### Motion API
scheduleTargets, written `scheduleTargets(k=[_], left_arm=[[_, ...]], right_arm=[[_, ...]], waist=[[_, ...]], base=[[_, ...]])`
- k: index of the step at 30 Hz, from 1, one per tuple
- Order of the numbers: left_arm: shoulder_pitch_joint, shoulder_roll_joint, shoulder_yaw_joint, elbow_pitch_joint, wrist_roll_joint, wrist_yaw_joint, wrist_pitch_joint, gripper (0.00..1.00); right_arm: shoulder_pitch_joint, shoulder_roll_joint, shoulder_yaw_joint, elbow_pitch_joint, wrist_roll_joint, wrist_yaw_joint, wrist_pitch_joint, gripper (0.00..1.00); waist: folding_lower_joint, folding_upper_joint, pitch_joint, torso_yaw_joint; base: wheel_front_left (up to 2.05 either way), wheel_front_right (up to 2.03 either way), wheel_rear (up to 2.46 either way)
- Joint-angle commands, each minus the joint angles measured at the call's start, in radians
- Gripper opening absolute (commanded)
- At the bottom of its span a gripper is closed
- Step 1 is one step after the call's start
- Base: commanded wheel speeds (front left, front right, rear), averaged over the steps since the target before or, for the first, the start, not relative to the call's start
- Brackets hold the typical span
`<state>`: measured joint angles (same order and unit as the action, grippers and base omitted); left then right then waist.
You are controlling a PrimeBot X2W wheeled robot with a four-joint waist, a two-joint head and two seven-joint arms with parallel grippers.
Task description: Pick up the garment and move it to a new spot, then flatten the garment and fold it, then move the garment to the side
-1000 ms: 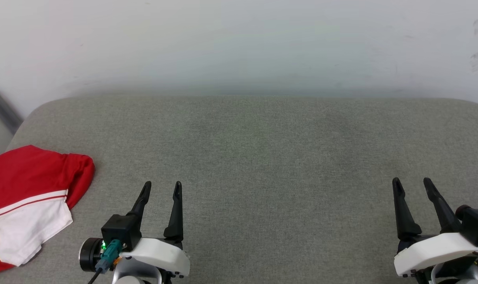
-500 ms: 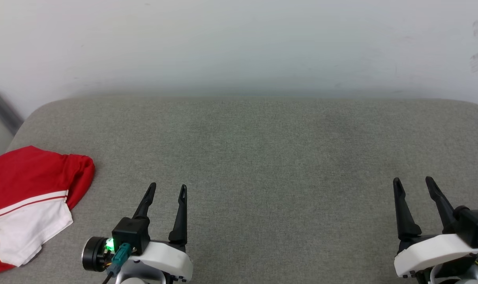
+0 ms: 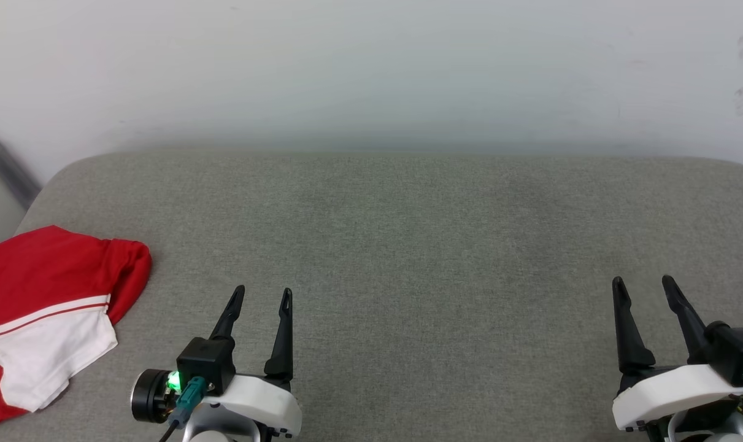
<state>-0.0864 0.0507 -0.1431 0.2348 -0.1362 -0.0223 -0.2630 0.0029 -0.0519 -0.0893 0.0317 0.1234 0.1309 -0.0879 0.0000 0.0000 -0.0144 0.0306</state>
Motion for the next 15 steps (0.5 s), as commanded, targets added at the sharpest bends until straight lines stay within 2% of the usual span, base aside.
scheduleTargets(k=[1,7,15], left_arm=[[-0.01,0.0,0.0,0.004,-0.003,0.005,-0.003,1.0],[-0.024,0.0,0.004,0.01,-0.004,0.008,-0.003,1.0],[-0.029,0.0,0.041,0.013,-0.001,0.018,-0.003,1.0]], right_arm=[[-0.006,0.003,-0.003,0.0,-0.004,0.0,-0.008,1.0],[0.005,0.003,0.006,-0.017,-0.011,0.0,-0.009,1.0],[0.004,0.003,0.052,-0.046,-0.02,0.0,0.001,1.0]], waist=[[0.0,0.0,-0.002,0.007],[0.0,0.0,0.0,0.068],[0.0,0.0,0.007,0.202]], base=[[0.0,0.0,0.0],[0.0,0.0,0.0],[0.0,0.0,0.0]])
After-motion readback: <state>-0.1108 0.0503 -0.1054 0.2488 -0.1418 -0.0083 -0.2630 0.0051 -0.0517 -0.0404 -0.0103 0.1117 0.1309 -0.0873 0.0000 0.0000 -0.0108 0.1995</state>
